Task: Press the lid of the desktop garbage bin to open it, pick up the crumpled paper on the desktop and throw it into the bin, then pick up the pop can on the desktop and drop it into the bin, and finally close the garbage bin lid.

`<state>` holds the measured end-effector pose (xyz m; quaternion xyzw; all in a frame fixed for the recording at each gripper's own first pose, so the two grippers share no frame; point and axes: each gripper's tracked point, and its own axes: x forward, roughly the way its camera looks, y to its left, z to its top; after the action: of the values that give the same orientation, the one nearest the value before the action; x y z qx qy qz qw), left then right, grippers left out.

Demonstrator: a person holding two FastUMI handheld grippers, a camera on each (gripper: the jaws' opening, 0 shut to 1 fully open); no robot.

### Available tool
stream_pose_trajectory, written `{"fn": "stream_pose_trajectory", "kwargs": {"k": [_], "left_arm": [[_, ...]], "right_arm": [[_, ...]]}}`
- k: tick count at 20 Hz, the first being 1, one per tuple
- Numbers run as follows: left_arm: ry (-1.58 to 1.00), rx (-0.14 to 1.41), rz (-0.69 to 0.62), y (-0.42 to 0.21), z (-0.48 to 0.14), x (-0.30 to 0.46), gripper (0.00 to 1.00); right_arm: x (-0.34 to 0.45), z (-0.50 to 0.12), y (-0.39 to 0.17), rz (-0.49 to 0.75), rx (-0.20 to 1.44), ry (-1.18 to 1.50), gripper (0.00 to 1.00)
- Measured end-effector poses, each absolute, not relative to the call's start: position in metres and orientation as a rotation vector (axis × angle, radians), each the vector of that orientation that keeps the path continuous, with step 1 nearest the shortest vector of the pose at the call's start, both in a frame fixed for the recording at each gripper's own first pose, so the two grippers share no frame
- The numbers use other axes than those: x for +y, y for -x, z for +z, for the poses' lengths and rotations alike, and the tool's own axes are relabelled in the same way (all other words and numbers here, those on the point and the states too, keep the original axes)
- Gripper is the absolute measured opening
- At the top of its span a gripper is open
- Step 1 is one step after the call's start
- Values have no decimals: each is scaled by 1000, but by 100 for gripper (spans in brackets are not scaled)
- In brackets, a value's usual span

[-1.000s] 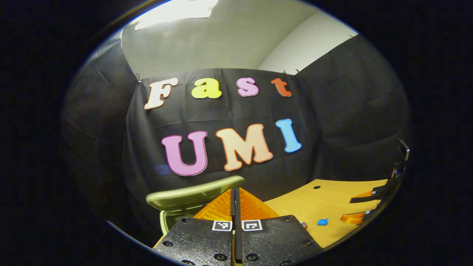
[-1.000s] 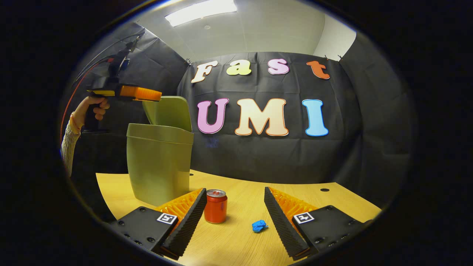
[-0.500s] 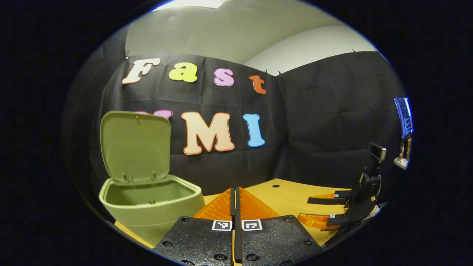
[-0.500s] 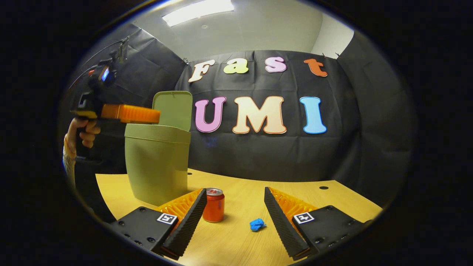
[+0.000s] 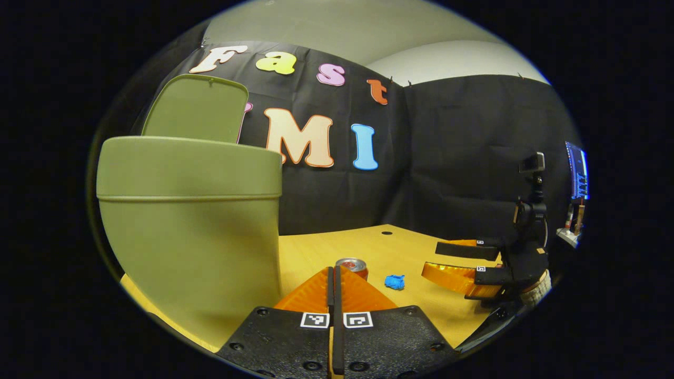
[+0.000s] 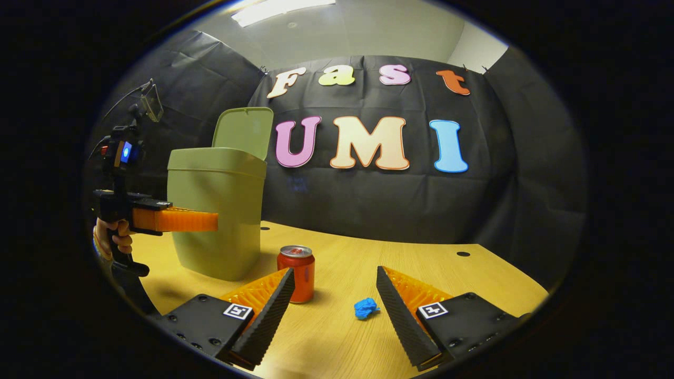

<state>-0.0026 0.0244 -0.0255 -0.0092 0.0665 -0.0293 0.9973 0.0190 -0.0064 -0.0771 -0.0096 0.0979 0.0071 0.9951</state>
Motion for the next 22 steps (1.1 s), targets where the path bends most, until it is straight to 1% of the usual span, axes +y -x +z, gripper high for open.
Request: {"fn": "stream_pose_trajectory", "kwargs": {"k": [4,8,9,10,11,12,15,16,17,18,20,22], "left_arm": [[-12,122,-86,2,-28,17,0],[-48,95,-115,1,-27,8,0],[-54,110,-114,1,-31,8,3],[-59,119,-110,2,-32,9,12],[-61,117,-117,3,-31,7,31],[-61,107,-120,3,-29,5,39],[-58,103,-134,3,-30,1,91],[-59,104,-139,4,-31,-1,89],[-60,103,-149,4,-30,-3,90],[-60,102,-158,4,-31,-5,90],[-58,98,-154,4,-30,-3,92],[-60,106,-148,3,-32,-2,94]], "right_arm": [[-27,-92,-27,6,282,50,98],[-42,-107,-45,49,413,118,98],[-43,-114,-48,63,451,126,98],[-44,-122,-53,73,490,130,98],[-43,-130,-57,85,528,131,98],[-41,-139,-59,102,563,136,98],[-42,-168,-66,125,665,152,99],[-44,-176,-69,127,696,158,99],[-45,-185,-69,130,729,166,100],[-46,-193,-70,132,763,178,99],[-46,-203,-73,141,805,202,100],[-44,-210,-74,152,841,206,98]]}}
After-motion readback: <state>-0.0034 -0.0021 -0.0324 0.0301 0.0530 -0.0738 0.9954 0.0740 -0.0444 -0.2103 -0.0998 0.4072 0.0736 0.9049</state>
